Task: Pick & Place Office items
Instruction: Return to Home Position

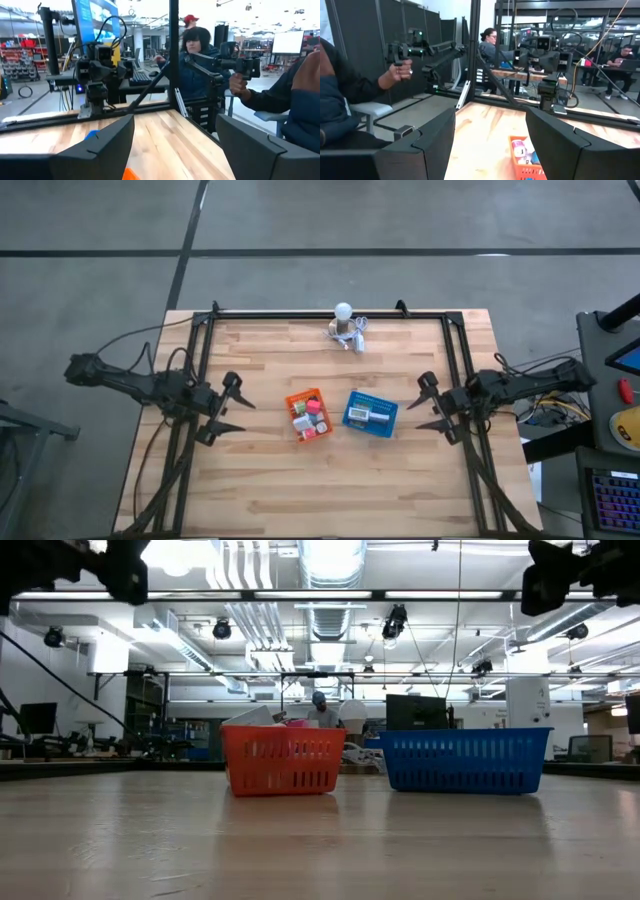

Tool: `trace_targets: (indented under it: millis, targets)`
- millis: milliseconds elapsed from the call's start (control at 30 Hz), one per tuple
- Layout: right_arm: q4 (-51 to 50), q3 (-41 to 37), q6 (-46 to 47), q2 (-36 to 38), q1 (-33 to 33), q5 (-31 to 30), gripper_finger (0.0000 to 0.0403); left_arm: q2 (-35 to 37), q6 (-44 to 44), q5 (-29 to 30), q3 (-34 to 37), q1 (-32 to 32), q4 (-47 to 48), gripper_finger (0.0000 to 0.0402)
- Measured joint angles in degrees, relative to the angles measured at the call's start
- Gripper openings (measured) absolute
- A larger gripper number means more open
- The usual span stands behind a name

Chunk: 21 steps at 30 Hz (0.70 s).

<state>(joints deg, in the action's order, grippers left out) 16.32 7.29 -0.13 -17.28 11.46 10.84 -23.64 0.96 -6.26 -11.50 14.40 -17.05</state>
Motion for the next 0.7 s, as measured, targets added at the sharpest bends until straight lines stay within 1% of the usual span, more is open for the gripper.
trace_targets:
  millis: [167,233,300,400,467,600,700]
  targets:
    - [-0.03,-1.82,0.37,3.22,-0.02,0.2,0.0237,3.98,-1.25,0.32,3.49,-0.04,-0.53,0.0285]
    - [-1.49,-1.98,0.14,4.37,-0.02,0.18,0.0237,5.61,-1.26,1.14,4.48,-0.06,-0.48,0.0285]
    - [-4.1,-1.98,0.02,5.72,-0.25,-0.18,0.0237,7.37,-1.28,1.99,5.21,-0.16,0.81,0.0285]
    - [-6.93,-2.33,0.02,7.99,-0.94,-0.37,0.0237,9.64,-1.97,3.3,5.33,-0.46,5.11,0.0285]
    - [-7.11,-3.14,0.0,9.74,-1.55,-0.43,0.0238,10.88,-2.16,3.43,5.34,-0.61,6.81,0.0285]
    - [-7.6,-5.5,0.05,13.81,-3.58,-0.66,0.0238,13.05,-2.13,3.7,6.81,-0.7,6.62,0.0284]
    - [-11.23,-6.29,0.38,17.09,-5.64,-0.78,0.0238,15.2,-2.23,5.85,9.33,-0.93,5.75,0.0284]
